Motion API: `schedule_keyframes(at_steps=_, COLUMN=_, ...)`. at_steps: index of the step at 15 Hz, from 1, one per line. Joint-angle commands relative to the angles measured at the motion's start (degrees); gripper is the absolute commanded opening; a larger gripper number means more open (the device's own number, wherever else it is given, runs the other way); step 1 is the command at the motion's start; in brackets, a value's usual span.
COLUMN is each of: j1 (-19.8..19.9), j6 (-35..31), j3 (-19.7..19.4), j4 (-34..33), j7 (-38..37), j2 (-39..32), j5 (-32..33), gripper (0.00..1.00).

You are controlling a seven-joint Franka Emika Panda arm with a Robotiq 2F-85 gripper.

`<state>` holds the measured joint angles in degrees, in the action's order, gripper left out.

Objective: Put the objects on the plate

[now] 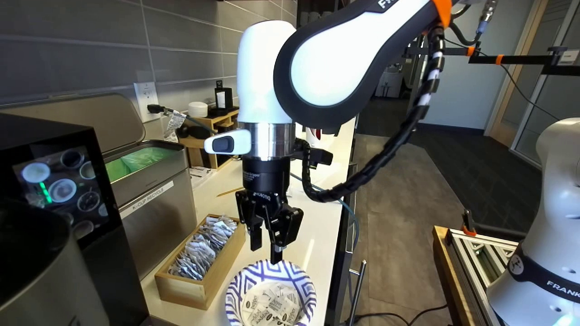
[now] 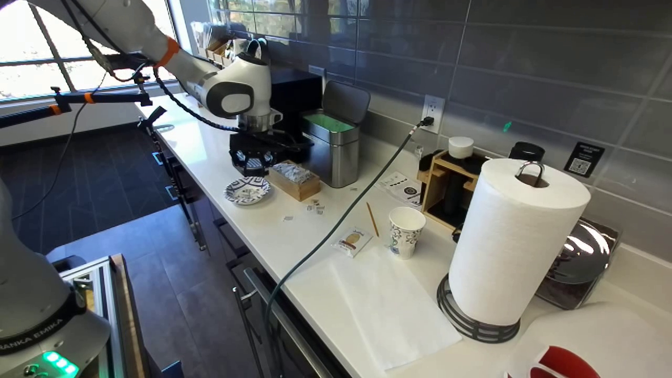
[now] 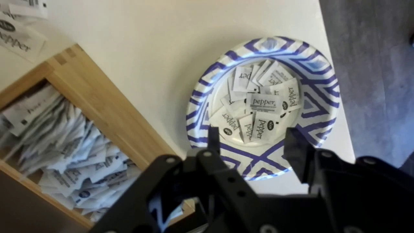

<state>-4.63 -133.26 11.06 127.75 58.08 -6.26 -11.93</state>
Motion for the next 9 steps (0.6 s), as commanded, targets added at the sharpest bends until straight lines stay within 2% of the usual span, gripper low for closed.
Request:
schedule_keyframes(at_steps=1, j1=0.7, j6=-3.2, j3=-2.8, j4=-0.9, j7=-8.0, j2=-2.6, j5=0.8, gripper=0.86)
schedule_keyframes(at_steps=3, j1=1.8, j6=-5.8, j3=-4.5, j4=-1.3, j7=-11.6, j2=-4.3, j5=0.7, gripper=0.99)
schedule_keyframes(at_steps=9, j1=3.7, j6=-14.4, j3=-8.2, j4=0.2, j7=-26.9, j2=-7.5, j5=4.0, gripper=1.00)
